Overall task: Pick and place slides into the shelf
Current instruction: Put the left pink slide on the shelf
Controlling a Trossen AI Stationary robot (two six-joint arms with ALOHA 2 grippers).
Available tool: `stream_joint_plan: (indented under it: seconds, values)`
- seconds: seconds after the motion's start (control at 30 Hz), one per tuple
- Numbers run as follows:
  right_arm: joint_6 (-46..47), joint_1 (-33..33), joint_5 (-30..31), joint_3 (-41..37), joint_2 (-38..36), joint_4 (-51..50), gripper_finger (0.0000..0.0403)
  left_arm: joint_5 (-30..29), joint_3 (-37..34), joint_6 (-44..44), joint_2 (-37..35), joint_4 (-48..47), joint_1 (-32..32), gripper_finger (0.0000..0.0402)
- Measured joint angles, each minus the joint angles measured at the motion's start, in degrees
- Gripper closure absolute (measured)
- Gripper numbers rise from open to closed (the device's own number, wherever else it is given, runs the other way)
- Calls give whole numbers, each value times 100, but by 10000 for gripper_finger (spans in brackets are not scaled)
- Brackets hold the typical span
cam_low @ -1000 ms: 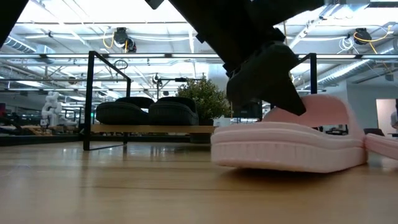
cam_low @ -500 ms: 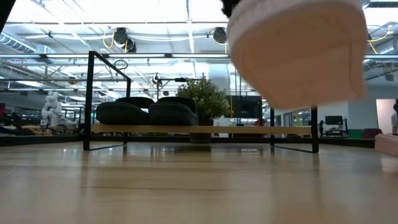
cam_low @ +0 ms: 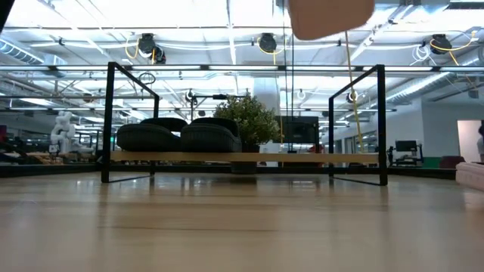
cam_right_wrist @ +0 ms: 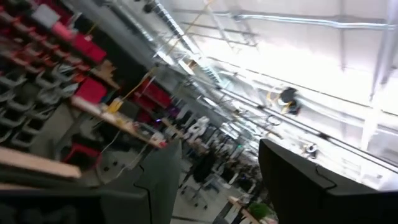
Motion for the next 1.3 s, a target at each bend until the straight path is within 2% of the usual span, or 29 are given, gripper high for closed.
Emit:
stream_joint_plan:
  seconds: [0.17, 0.27, 0.43, 0.57, 0.77, 1.07, 1.3]
  values:
    - [-220, 0, 8, 0, -20, 311, 197, -67, 164, -108, -9, -72, 473, 401]
    - [-240, 0, 30, 0, -28, 313, 197, -28, 164, -506, -7, -325, 828, 401]
    - [-266, 0, 49, 0, -28, 313, 197, 253, 138, -1493, -7, -1161, 1333, 401]
    - [-266, 0, 56, 0, -28, 313, 197, 691, -121, -2050, -7, -1283, 1554, 401]
    - [-264, 0, 182, 0, -28, 301, 197, 574, -882, -2008, 7, -863, 1575, 401]
    - [-264, 0, 307, 0, -26, 260, 197, 528, -1384, -1860, 3, -611, 1828, 401]
    - [-264, 0, 307, 0, -26, 202, 197, 702, -1923, -1079, 0, 372, 1877, 401]
